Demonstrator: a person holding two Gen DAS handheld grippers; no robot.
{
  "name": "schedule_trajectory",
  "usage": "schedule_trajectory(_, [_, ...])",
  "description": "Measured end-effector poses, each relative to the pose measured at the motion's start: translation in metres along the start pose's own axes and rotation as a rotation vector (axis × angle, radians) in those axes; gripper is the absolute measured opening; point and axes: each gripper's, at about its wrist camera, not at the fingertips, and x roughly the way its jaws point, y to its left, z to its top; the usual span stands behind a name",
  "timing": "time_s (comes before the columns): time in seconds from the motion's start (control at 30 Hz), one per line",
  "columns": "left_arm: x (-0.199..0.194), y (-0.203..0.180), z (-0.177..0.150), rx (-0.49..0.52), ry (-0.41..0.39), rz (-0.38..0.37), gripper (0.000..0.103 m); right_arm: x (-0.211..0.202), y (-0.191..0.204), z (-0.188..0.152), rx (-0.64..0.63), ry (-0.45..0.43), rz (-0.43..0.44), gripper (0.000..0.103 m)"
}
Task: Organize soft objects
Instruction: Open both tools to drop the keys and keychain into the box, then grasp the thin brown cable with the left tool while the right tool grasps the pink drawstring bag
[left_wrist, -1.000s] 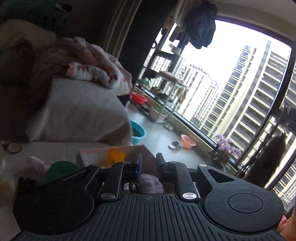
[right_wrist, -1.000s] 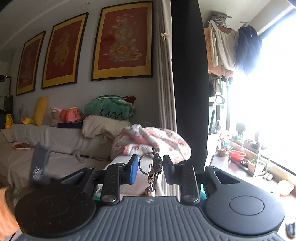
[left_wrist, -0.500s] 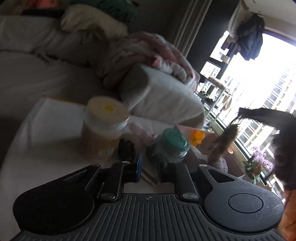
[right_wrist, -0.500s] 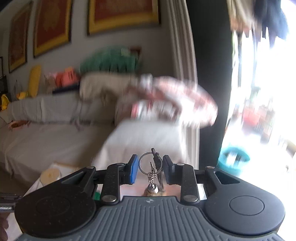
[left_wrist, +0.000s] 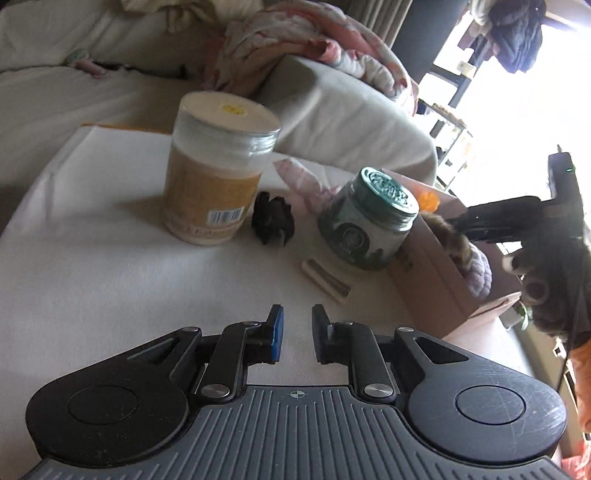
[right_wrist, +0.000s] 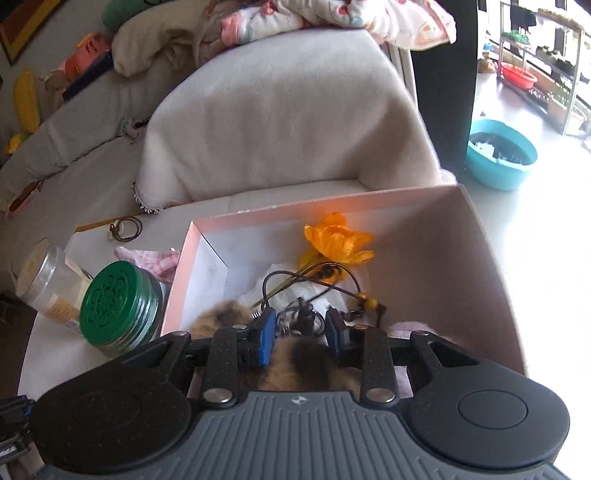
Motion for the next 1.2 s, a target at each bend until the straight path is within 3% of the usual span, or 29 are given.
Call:
schedule_trajectory(0.1, [-0.015,-0.008,0.026,0.083,-0.048,-0.008,0.018,-0.036,0.004,0.006,-0.039,-0.098,0.002,0.052])
schedule_trajectory(0.2, [-0.030,-0.017,0.080,0.191,-0.104,0.007,0.018,-0.073,0.012,0.017,-0.089,-0.188,0.026,0.054])
schedule_trajectory(0.27, [-0.027,-0.021,0.124,0.254,-0.099,0.026,0.018,-0.094,0.019,0.028,-0.114,-0.238,0.057,0.057])
schedule_trajectory(0.4, [0.023,-0.016,0.205,0.399,0.094,0.065,0.018,-0.113,0.022,0.049,-0.089,-0.272,0.139,0.059])
schedule_trajectory(0.5, [0.075,-0.006,0.236,0.502,0.259,0.100,0.018,-0.108,0.019,0.064,-0.041,-0.231,0.207,0.059])
schedule_trajectory(0.57, [0.104,-0.001,0.242,0.562,0.327,0.126,0.018,-0.099,0.019,0.070,-0.025,-0.208,0.215,0.059])
schedule_trajectory(0.7, [0.151,0.009,0.236,0.624,0.512,0.104,0.021,-0.083,0.016,0.068,-0.032,-0.168,0.197,0.059])
schedule_trajectory(0.8, [0.175,0.013,0.227,0.680,0.587,0.160,0.021,-0.067,0.011,0.066,-0.042,-0.128,0.180,0.059])
schedule_trajectory(0.97, [0.204,0.024,0.221,0.662,0.629,0.206,0.021,-0.045,0.007,0.065,-0.047,-0.084,0.185,0.059])
schedule_trajectory(1.2, [0.195,0.031,0.221,0.569,0.587,0.198,0.019,-0.027,0.014,0.062,-0.065,-0.059,0.192,0.059])
